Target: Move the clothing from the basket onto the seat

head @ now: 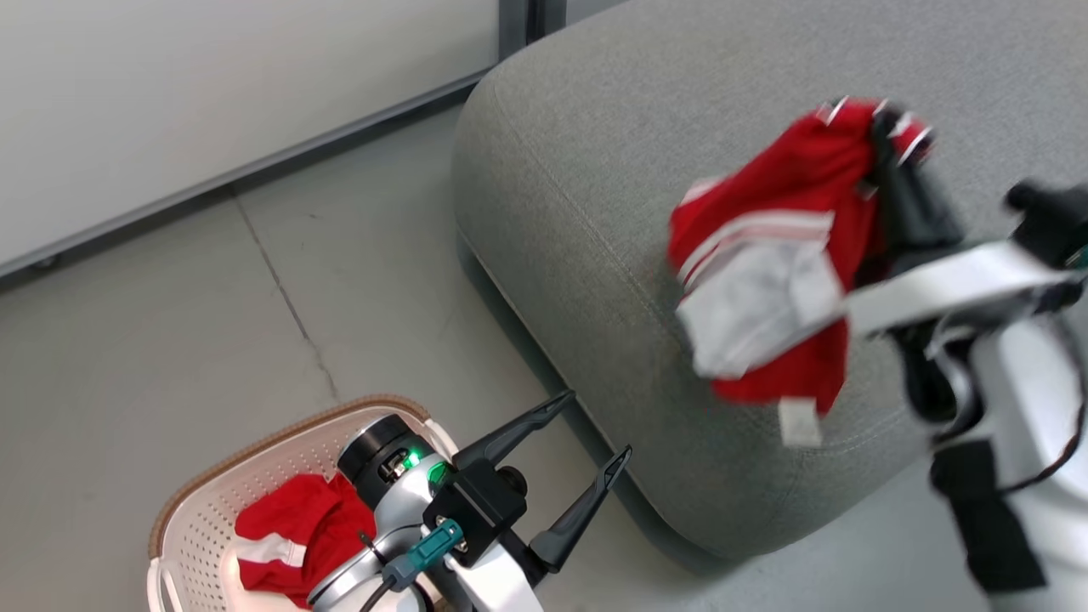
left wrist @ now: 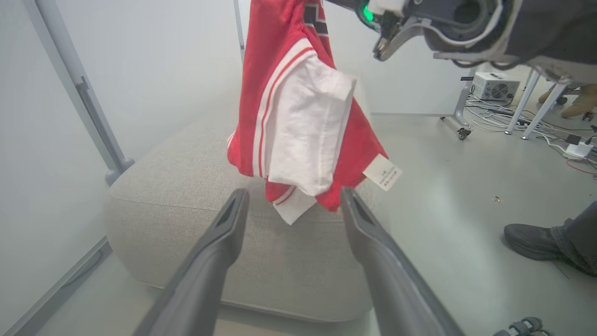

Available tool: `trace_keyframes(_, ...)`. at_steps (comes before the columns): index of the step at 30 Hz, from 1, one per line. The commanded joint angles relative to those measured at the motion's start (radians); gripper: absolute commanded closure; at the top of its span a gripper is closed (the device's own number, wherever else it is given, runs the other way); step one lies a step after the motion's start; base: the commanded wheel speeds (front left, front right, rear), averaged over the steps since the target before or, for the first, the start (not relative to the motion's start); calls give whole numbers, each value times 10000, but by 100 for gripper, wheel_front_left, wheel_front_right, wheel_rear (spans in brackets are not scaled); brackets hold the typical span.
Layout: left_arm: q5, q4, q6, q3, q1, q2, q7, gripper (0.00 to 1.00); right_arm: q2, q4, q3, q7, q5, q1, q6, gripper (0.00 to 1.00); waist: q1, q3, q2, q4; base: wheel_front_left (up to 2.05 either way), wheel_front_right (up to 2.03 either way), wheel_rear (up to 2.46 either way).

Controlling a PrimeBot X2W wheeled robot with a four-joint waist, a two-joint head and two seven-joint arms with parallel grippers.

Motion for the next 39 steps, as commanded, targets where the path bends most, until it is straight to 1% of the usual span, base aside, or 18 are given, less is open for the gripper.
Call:
trace_keyframes(1, 52, -67, -41, 8, -147, 78, 39, 0, -114, 38, -150, -97, 93, -336, 23, 100, 0, 211, 0, 66, 0, 0, 0)
trace_keyframes(6, 250, -419, -255, -63, -672, 228, 275, 0, -611, 531, -927, -295, 99, -1890, 23, 100, 0, 931, 0, 483, 0, 0, 0)
trace_keyframes(10, 422, -722, -330, -19, -1134, 348, 426, 0, -1036, 1048, -1490, -433, 162, -2948, 23, 100, 0, 1508, 0, 837, 0, 0, 0)
trace_keyframes(12, 525, -901, -392, -24, -1375, 392, 498, 0, -1280, 1360, -1704, -475, 193, -3356, 23, 100, 0, 1845, 0, 1027, 0, 0, 0)
trace_keyframes(13, 586, -1059, -424, -2, -1573, 472, 593, 0, -1493, 1625, -1866, -552, 256, -3717, 23, 100, 0, 2211, 0, 1196, 0, 0, 0)
trace_keyframes(17, 759, -1432, -497, 40, -1988, 652, 800, 0, -1861, 2177, -2031, -608, 489, -4162, 23, 100, 0, 3065, 0, 1503, 0, 0, 0)
trace_keyframes(22, 955, -1842, -659, 80, -2549, 875, 1001, 0, -2268, 2791, -2541, -641, 695, -4507, 23, 100, 0, 4109, 0, 1962, 0, 0, 0)
trace_keyframes(28, 1200, -2234, -703, 335, -3189, 1203, 1084, 0, -2180, 3412, -3271, -629, 592, -4474, 23, 100, 0, 5104, 0, 2236, 0, 0, 0)
trace_keyframes(33, 1265, -2347, -677, 413, -3388, 1321, 1048, 0, -1884, 3841, -3696, -627, 252, -4148, 23, 100, 0, 5439, 0, 2284, 0, 0, 0)
trace_keyframes(35, 1279, -2332, -667, 406, -3411, 1345, 1028, 0, -1869, 3953, -3861, -629, 171, -4094, 22, 100, 0, 5482, 0, 2295, 0, 0, 0)
trace_keyframes(36, 1278, -2323, -661, 397, -3421, 1336, 1025, 0, -1834, 4009, -3959, -629, 134, -4087, 22, 71, 0, 5494, 0, 2299, 0, 0, 0)
trace_keyframes(37, 1278, -2323, -661, 397, -3421, 1336, 1025, 0, -1834, 4009, -3959, -629, 134, -4087, 22, 71, 0, 5494, 0, 2299, 0, 0, 0)
trace_keyframes(38, 1271, -2309, -659, 385, -3413, 1324, 1002, 0, -1762, 4051, -4000, -628, 110, -4050, 22, 10, 0, 5491, 0, 2302, 0, 0, 0)
trace_keyframes(39, 1263, -2284, -650, 367, -3415, 1306, 985, 0, -1748, 4076, -4057, -628, 42, -4002, 22, 0, 0, 5476, 0, 2306, 0, 0, 0)
